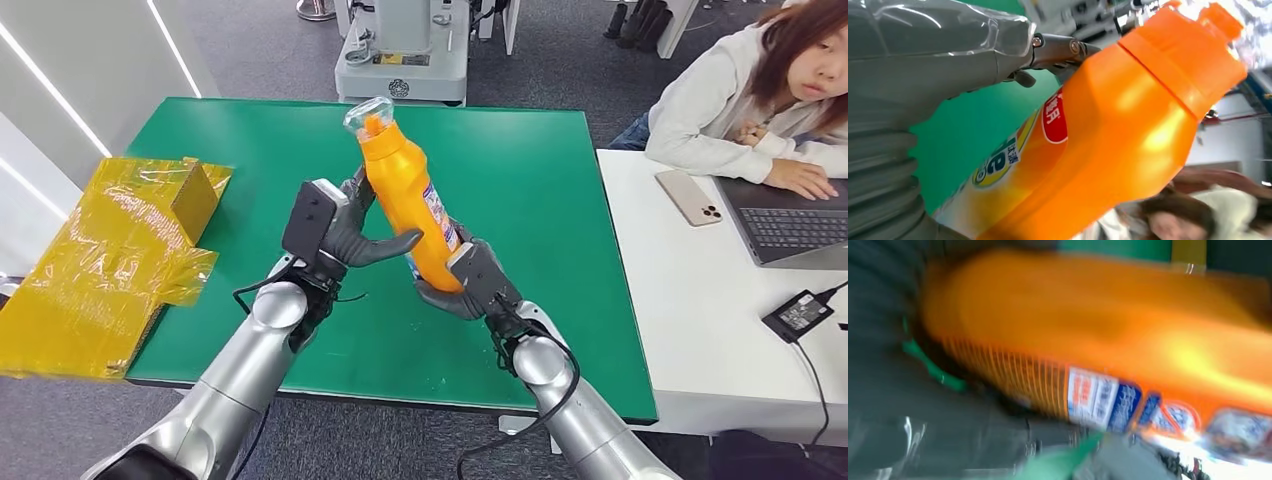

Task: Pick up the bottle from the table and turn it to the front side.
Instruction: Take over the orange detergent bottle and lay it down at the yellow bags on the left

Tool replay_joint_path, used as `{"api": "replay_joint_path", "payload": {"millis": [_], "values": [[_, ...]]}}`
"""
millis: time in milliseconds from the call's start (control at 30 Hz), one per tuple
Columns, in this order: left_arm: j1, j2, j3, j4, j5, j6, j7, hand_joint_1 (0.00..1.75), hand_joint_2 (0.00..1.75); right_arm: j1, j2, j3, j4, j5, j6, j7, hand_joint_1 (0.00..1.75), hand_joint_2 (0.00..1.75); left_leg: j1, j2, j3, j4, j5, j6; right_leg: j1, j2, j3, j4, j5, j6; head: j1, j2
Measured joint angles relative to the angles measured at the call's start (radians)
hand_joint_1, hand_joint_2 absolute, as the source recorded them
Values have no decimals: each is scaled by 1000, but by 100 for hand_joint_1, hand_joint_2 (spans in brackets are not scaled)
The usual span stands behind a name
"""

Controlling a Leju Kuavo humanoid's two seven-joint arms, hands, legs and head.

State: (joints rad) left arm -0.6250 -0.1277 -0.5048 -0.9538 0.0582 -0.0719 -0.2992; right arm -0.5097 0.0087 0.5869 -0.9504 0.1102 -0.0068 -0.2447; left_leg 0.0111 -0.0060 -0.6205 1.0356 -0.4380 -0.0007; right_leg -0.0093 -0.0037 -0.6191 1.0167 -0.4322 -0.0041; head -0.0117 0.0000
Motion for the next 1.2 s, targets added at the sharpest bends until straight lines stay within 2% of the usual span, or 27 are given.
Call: {"api": "replay_joint_path", "payload": {"millis": [167,367,400,500,533,800,900,1000,1033,1133,1167,1200], "values": [[-36,4,-4,90,-32,7,-8,0,175,-1,0,4,39,3,-5,14,175,175,0,0,0,0,0,0,0,0,0,0,0,0,0,0],[-62,25,15,163,7,-62,37,0,175,-1,0,8,85,35,-3,21,175,175,0,0,0,0,0,0,0,0,0,0,0,0,0,0],[-63,28,23,174,26,-86,44,28,175,-2,0,9,92,43,-3,21,175,175,0,0,0,0,0,0,0,0,0,0,0,0,0,0],[-64,34,54,197,81,-152,61,159,175,-5,2,12,113,62,-6,20,175,175,0,0,0,0,0,0,0,0,0,0,0,0,0,0],[-65,35,65,203,103,-176,72,175,175,-6,4,13,121,67,-9,19,175,175,0,0,0,0,0,0,0,0,0,0,0,0,0,0],[-62,9,142,221,401,-369,239,175,175,-7,15,14,161,118,-53,-6,175,175,0,0,-1,0,0,0,0,0,-1,0,0,0,0,0],[-60,4,151,224,504,-403,288,175,175,-1,17,12,162,133,-64,-9,175,175,0,0,-1,0,0,0,0,0,-1,0,0,0,0,0],[-59,-1,152,228,550,-409,303,175,175,7,20,6,160,141,-69,-11,174,175,0,0,-1,0,0,0,0,1,-1,0,0,0,0,0],[-58,-4,152,229,558,-409,304,175,175,10,20,3,160,143,-72,-12,151,175,0,1,-1,0,0,0,0,1,-2,0,0,0,0,0],[-57,-11,146,229,566,-400,284,175,175,18,23,-11,155,149,-77,-16,21,175,0,1,-1,0,0,0,0,1,-2,0,0,0,0,0],[-56,-14,140,229,557,-391,264,175,175,20,24,-17,153,151,-78,-17,0,175,0,1,-1,0,0,0,0,1,-2,0,0,0,0,0],[-57,-16,132,229,540,-373,237,175,175,23,25,-24,150,153,-77,-18,0,175,0,1,-1,0,0,0,0,1,-2,0,0,0,0,0]]}}
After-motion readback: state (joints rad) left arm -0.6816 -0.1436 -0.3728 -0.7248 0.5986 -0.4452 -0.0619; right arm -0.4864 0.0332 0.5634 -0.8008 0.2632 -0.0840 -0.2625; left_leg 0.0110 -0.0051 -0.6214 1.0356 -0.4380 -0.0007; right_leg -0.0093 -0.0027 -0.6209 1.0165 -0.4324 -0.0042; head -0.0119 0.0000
